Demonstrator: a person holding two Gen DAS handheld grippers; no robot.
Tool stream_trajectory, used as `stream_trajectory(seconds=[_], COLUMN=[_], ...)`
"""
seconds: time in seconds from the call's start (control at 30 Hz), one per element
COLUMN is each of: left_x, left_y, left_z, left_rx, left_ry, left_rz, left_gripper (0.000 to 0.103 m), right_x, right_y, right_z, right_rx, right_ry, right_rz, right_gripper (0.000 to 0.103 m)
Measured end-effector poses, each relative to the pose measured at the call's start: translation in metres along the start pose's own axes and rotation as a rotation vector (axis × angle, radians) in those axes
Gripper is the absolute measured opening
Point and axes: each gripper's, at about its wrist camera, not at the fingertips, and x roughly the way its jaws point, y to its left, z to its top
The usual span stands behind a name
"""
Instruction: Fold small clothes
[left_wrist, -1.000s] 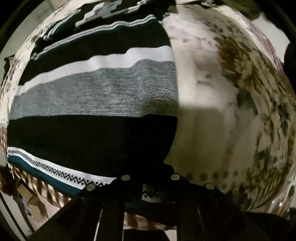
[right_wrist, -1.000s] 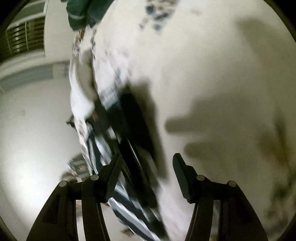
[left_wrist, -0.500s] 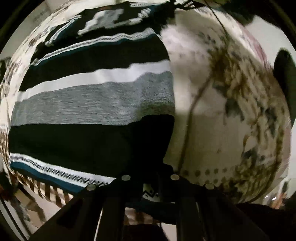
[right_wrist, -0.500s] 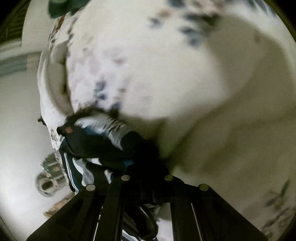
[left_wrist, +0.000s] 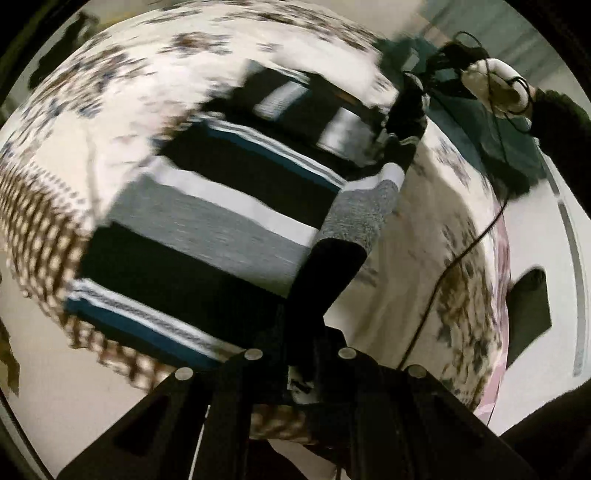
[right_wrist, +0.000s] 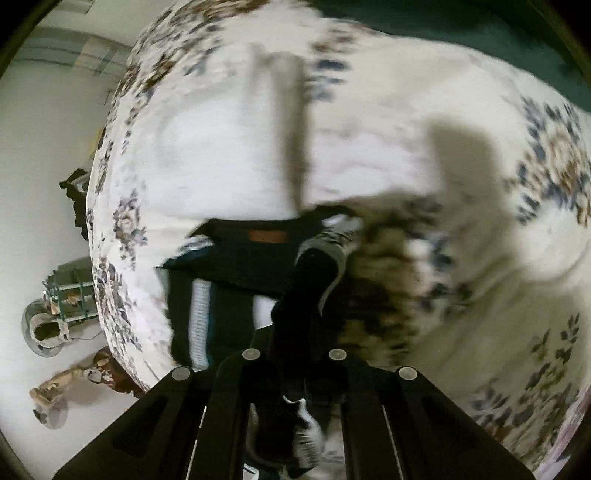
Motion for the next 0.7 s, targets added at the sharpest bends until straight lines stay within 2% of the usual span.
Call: stream_trajectory(seconds=[0.1,0.17,0.27,0.37,0.53,0.6,0.67,0.7], left_x=[-0.007,-0.006,0.001,0.016,0.049,0.065,0.07,0.069], left_y=[0.049,0.081,0.13,0.176,0.229,0.242,0.252,0.256], left_z=[0.012,0.02,0.027,0.029,0.03,0.033,0.033,0.032], left_rx=[-0.087,-0.132,-0.193,-0.263,-0.338,-0.348,-0.391,-0.412], left_ry=[-0.008,-0.013,-0.011,0.006,0.043,0.086,0.122,0.13], left_rz=[-0.026,-0.038,-0.049,-0.066,-0.082,-0.119,-0.165,-0.186], left_gripper=[0.007,0.006,0.006,0.006,0.005,0.01,0.013,0.016], right_x=[0.014,0.037,0.083,0.135,0.206,0.225,0.238,0.241], right_y=[0.071,0.117,0.184,0.23,0.272,0.276,0.273,0.27], right_z=[0.003,0.009,0.017,0.023,0.028,0.031,0.032,0.031], right_rx=[-0.023,-0.044,-0.079,-0.095,-0.114,-0.094,-0.078,-0.077], right_ry=[0.002,0.007,0.015,0.028,0.034,0.032,0.055,0.07], right_rz=[-0.047,-0.085,-0.155,-0.226,-0.327,-0.341,-0.307,-0.28], right_gripper=[0.007,0.007,0.007,0.007,0.007,0.008,0.014,0.026])
